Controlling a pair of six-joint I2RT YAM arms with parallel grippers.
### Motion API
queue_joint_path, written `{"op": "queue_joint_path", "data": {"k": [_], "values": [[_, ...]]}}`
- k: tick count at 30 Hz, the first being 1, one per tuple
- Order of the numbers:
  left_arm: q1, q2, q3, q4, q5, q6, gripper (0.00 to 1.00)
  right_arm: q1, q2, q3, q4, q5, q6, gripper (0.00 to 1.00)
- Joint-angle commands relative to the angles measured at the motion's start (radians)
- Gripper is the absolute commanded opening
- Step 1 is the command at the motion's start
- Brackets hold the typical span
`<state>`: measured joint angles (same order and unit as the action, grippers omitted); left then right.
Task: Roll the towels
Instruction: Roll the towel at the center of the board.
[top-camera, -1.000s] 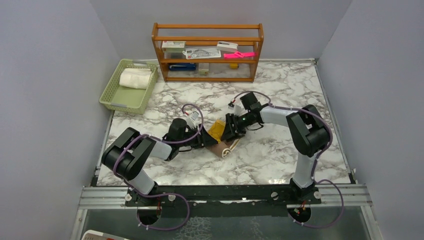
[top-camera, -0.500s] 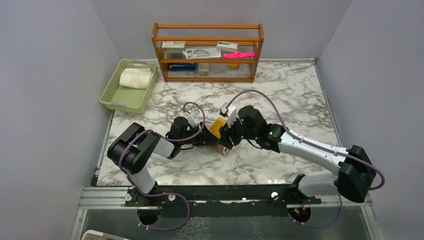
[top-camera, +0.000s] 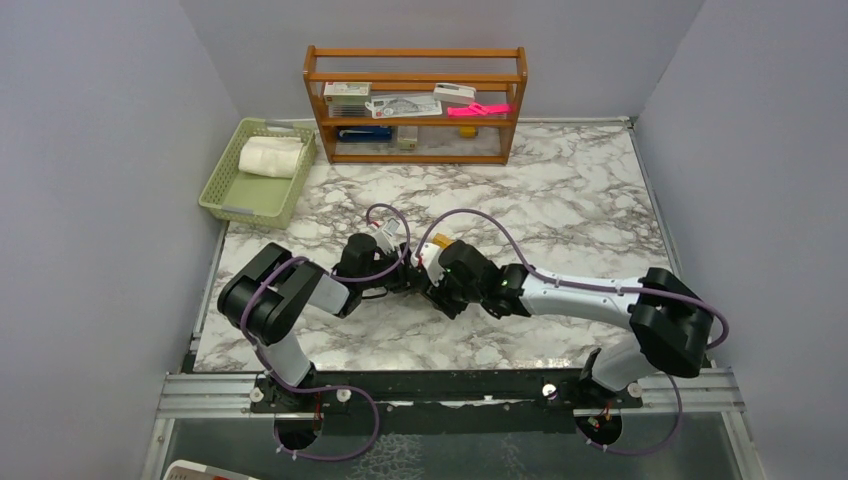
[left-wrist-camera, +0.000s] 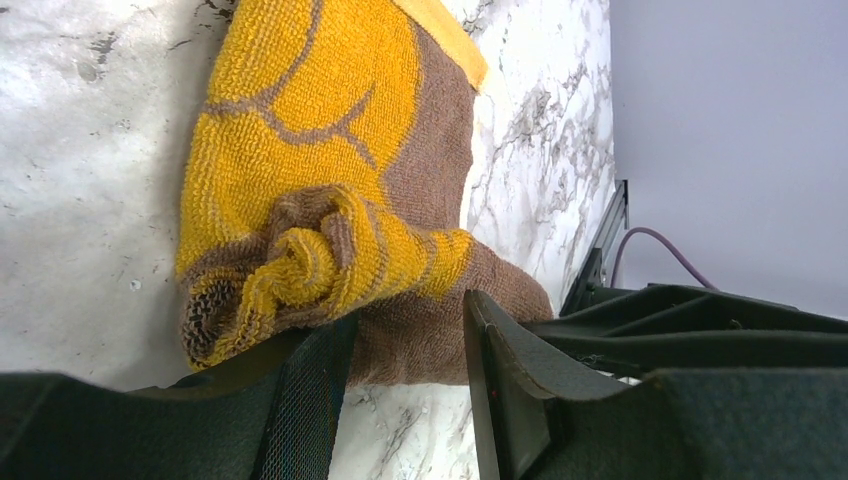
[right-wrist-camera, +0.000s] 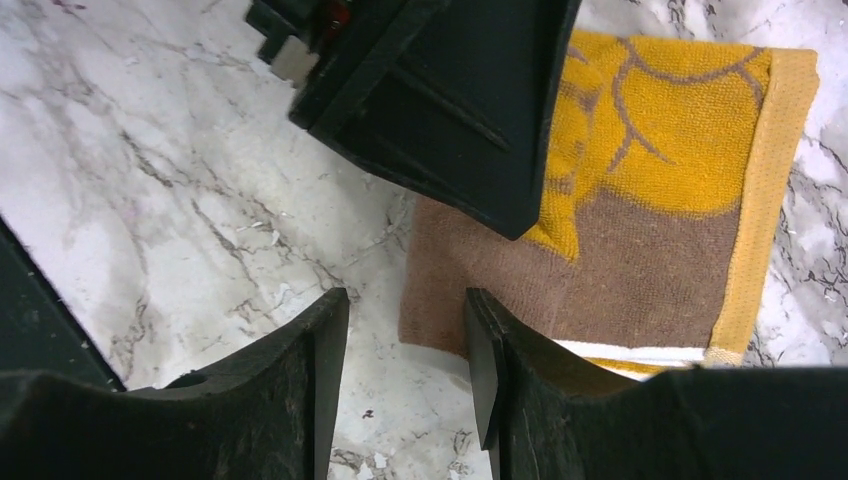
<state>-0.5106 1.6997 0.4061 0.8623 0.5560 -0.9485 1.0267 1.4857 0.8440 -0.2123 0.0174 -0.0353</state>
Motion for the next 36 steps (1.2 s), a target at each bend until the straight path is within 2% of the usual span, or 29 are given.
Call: {"op": "queue_joint_path", "data": {"k": [1, 6, 13, 21, 25, 29, 33, 36], "values": [[0.006, 0.056, -0.021, -0.127, -0.048, 0.030, 0.48, 0.003, 0.048, 0.010, -0.014, 0.073, -0.001, 0.46], [0.007, 0.068, -0.014, -0.129, -0.030, 0.030, 0.48, 0.003, 0.108, 0.032, -0.069, 0.140, 0.004, 0.45], [0.026, 0.065, -0.011, -0.131, 0.007, 0.017, 0.47, 0.003, 0.167, 0.056, -0.118, 0.101, -0.004, 0.38], [0.082, -0.079, 0.005, -0.187, 0.045, -0.009, 0.48, 0.003, 0.245, 0.079, -0.148, 0.045, 0.005, 0.31], [0.129, -0.208, 0.022, -0.234, 0.071, -0.024, 0.52, 0.004, 0.267, 0.084, -0.149, 0.030, 0.028, 0.21], [0.216, -0.347, 0.061, -0.422, 0.065, 0.049, 0.54, 0.003, 0.270, 0.093, -0.144, -0.004, 0.061, 0.01], [0.243, -0.453, 0.174, -0.757, -0.069, 0.274, 0.56, -0.002, 0.251, 0.106, -0.131, -0.076, 0.099, 0.01], [0.257, -0.483, 0.210, -0.842, -0.101, 0.336, 0.57, -0.035, 0.202, 0.100, -0.081, -0.235, 0.131, 0.01]]}}
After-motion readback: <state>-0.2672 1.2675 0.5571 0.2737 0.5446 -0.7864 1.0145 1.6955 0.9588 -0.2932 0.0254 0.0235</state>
